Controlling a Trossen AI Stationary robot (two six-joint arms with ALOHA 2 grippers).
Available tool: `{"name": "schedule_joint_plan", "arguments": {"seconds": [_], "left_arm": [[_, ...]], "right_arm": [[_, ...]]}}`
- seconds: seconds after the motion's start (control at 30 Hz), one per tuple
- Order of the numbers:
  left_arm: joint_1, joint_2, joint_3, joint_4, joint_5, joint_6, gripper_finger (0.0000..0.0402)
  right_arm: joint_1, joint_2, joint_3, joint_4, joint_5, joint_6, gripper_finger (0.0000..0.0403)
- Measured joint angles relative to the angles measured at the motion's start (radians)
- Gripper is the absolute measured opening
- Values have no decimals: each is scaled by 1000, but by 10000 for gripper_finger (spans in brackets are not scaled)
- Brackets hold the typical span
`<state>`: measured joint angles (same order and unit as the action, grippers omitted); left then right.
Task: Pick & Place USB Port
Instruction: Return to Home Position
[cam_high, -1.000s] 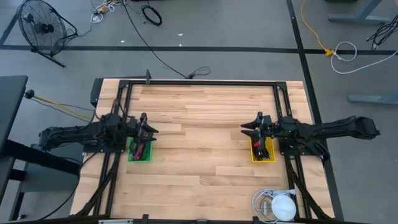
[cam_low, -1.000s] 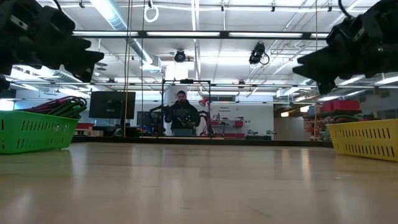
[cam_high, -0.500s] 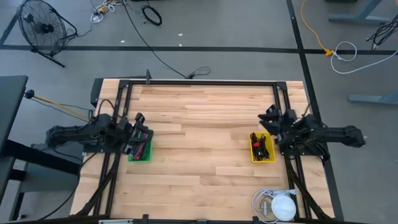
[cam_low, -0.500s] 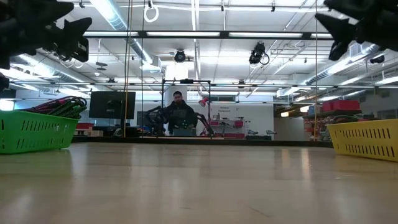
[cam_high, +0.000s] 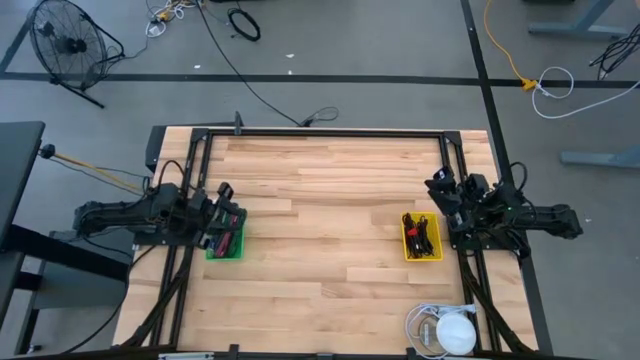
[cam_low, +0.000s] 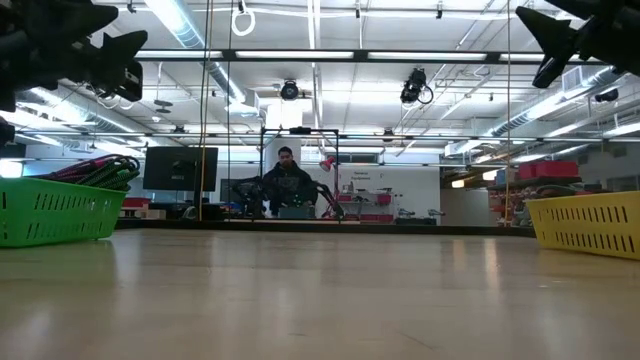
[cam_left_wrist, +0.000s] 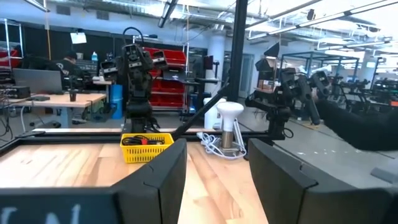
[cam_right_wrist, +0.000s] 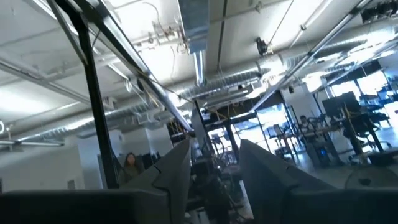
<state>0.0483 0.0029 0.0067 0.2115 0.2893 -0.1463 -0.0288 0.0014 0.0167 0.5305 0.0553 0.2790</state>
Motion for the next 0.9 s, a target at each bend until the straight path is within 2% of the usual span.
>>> {"name": "schedule_joint_plan", "arguments": {"seconds": [0.37, 0.5, 0.63, 0.9], "left_arm": [[0, 0, 0, 0, 0, 0, 177], [0, 0, 0, 0, 0, 0, 177], [0, -1, 0, 0, 0, 0, 177], [0, 3, 0, 1, 0, 0, 177]], "right_arm": [[0, 4, -1, -10, 0, 0, 141], [0, 4, -1, -34, -3, -93, 141], [0, 4, -1, -183, -19, -179, 141], [0, 10, -1, -461, -19, -186, 141]]}}
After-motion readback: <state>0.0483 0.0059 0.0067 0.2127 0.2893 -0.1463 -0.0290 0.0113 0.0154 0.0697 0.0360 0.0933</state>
